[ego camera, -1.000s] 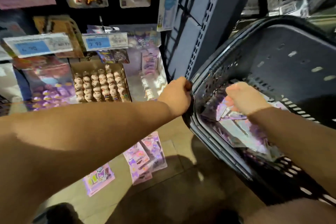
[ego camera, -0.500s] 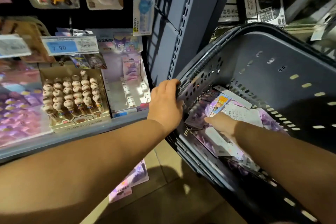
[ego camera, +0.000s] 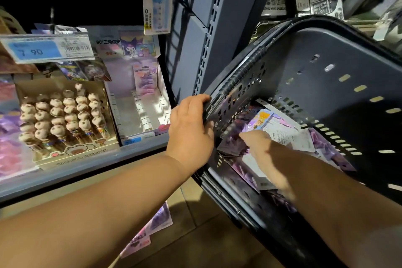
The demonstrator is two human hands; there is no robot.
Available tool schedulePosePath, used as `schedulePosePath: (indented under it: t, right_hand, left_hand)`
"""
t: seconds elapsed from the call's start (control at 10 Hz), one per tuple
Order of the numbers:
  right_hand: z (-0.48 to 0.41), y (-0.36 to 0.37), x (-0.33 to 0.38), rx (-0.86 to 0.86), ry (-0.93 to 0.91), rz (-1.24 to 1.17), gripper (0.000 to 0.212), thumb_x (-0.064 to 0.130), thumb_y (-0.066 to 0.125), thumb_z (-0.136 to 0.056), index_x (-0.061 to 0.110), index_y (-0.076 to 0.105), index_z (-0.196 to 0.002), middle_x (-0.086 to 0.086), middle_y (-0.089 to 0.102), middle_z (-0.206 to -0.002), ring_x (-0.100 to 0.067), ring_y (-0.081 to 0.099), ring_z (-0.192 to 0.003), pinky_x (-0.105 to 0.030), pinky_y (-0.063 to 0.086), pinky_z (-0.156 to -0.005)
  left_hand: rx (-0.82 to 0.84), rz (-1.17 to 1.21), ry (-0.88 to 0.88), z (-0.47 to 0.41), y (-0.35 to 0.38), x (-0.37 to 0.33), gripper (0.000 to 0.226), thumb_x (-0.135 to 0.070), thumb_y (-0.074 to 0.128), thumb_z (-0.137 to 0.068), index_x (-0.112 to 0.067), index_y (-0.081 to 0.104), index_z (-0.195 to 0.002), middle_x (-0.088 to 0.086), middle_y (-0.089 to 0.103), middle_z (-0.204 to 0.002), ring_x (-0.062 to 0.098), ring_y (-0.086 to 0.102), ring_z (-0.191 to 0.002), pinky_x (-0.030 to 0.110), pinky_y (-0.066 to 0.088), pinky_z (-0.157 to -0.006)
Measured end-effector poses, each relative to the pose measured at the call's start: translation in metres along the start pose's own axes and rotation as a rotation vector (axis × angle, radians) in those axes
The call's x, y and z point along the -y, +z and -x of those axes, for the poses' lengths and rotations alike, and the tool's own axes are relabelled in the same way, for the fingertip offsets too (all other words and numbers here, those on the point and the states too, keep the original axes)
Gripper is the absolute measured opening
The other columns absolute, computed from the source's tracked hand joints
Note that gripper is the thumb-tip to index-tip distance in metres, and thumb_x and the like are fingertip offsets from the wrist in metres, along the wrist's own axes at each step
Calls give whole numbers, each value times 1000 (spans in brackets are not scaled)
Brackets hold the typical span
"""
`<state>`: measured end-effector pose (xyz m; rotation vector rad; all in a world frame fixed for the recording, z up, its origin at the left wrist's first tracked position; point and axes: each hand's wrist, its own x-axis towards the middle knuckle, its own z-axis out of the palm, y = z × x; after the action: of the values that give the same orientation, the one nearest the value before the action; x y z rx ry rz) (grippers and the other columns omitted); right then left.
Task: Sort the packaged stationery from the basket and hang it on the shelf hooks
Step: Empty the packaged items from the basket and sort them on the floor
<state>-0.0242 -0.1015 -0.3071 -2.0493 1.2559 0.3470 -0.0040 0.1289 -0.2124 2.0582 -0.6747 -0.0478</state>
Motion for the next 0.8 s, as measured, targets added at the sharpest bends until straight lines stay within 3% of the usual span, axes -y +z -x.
schedulePosePath:
  t: [0.1, 0.2, 0.3, 0.4, 0.5, 0.6, 0.7, 0.8]
  right_hand:
    - [12, -2, 1, -8, 10, -169, 43, 33, 56, -91, 2, 61, -119, -15, 64, -117, -30, 63, -104, -34, 53, -88]
    - [21, 11, 16, -61, 78, -152, 27, 27, 52, -95, 8, 52, -114, -14, 57, -95, -26, 58, -82, -29, 48, -80]
    - [19, 15, 19, -106, 115, -84, 29, 21, 46, -98, 3, 48, -120, -7, 42, -74, -16, 43, -63, -26, 44, -71]
    - [9, 16, 12, -143, 137, -155, 41, 21, 48, -98, -3, 45, -131, -11, 48, -83, -23, 48, -82, -27, 45, -78]
    - [18, 16, 7, -221, 146, -267, 47, 34, 57, -90, 2, 50, -125, -13, 51, -103, -26, 47, -88, -30, 45, -83]
    - [20, 15, -7, -258, 108, -394, 62, 46, 59, -74, 2, 54, -117, -11, 53, -105, -26, 51, -95, -28, 44, -85]
    - [37, 10, -19, -214, 5, -614, 52, 37, 62, -81, 3, 55, -120, -14, 56, -110, -26, 50, -97, -29, 42, -85]
    - [65, -11, -30, -50, -119, -756, 49, 41, 70, -69, 14, 60, -109, -7, 64, -107, -24, 59, -97, -41, 44, -94]
  left_hand:
    - [-7, 2, -7, 0, 1, 0, 52, -7, 55, -90, -21, 42, -138, -3, 41, -136, 22, 31, -125, 29, 24, -102]
    - [-4, 9, -15, 1, 2, -1, 51, -8, 55, -91, -22, 42, -138, -3, 40, -136, 20, 31, -125, 30, 25, -104]
    - [3, 13, -12, 3, 1, -1, 50, -8, 55, -91, -22, 42, -137, -3, 41, -134, 19, 32, -123, 32, 28, -105]
    - [5, 9, -1, 3, 0, -1, 50, -8, 55, -91, -22, 42, -137, -3, 41, -134, 20, 32, -123, 33, 28, -105]
    - [7, 14, 2, 3, -1, -1, 50, -7, 54, -91, -22, 42, -138, -6, 40, -131, 19, 32, -122, 30, 28, -104]
    - [21, 18, -1, 4, -2, -2, 50, -8, 53, -92, -23, 42, -138, -6, 40, -132, 17, 30, -123, 27, 25, -103]
    - [24, 5, -7, 3, -2, -1, 49, -11, 55, -92, -22, 41, -138, -4, 40, -136, 19, 30, -125, 26, 24, -104]
    - [14, -2, 10, 3, -2, 0, 50, -23, 60, -93, -21, 41, -139, -3, 42, -137, 19, 32, -126, 22, 20, -101]
